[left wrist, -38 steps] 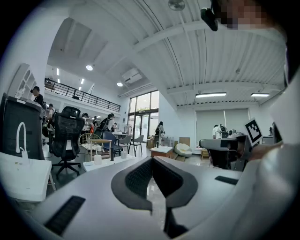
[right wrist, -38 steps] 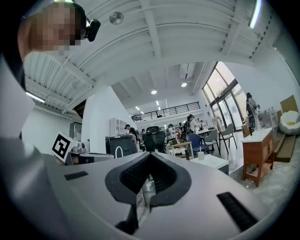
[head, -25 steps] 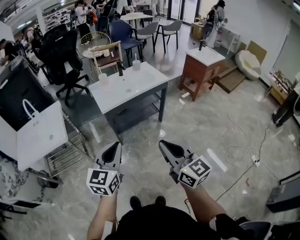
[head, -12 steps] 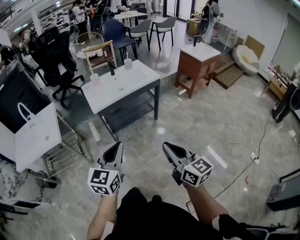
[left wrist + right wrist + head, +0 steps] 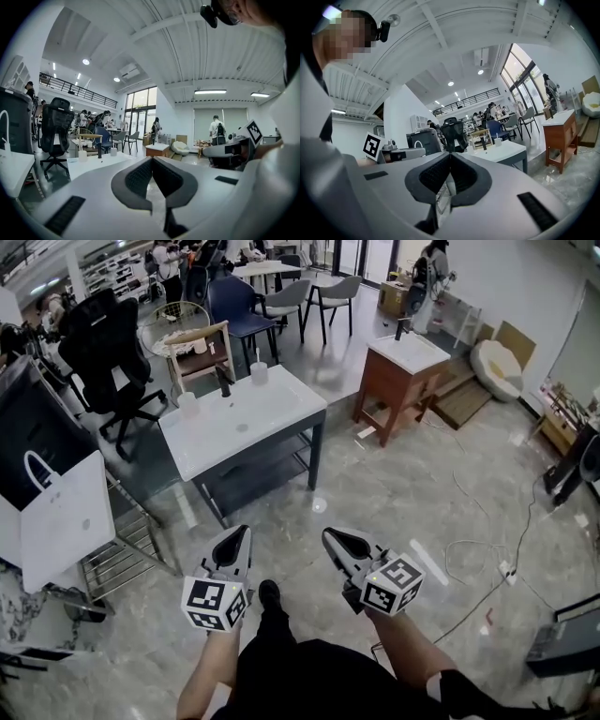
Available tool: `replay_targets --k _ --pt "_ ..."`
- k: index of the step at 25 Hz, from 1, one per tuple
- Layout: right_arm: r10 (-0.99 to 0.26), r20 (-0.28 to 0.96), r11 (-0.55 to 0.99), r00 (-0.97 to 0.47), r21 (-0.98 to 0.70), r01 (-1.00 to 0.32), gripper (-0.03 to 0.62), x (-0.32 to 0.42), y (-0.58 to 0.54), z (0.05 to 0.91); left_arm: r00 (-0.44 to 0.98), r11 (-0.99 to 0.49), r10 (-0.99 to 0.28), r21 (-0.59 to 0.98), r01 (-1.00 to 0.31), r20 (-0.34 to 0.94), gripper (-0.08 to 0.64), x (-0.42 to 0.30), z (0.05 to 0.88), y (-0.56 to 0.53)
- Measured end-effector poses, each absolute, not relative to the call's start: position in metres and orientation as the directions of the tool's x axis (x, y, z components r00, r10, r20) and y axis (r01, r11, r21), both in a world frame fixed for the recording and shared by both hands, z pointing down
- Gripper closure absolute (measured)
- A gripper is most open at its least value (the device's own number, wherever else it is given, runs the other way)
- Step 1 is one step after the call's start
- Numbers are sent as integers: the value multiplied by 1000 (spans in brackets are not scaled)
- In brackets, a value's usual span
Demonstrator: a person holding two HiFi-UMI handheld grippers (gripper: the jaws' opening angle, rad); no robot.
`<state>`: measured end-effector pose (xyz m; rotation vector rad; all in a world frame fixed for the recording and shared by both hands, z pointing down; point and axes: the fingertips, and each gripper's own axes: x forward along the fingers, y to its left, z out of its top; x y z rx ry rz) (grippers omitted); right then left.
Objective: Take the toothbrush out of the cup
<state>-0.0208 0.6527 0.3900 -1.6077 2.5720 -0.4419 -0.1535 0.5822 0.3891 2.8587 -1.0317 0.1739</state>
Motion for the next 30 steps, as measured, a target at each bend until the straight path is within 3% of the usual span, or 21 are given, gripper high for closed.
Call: replay_targets --k 19,30 --pt "-910 100 357 -403 -308 -882 565 -14 353 386 831 -839 -539 3 -545 139 545 -118 385 293" --pt "-840 132 445 -526 -387 -807 565 9 216 426 752 -766 -614 47 -641 241 545 -102 437 182"
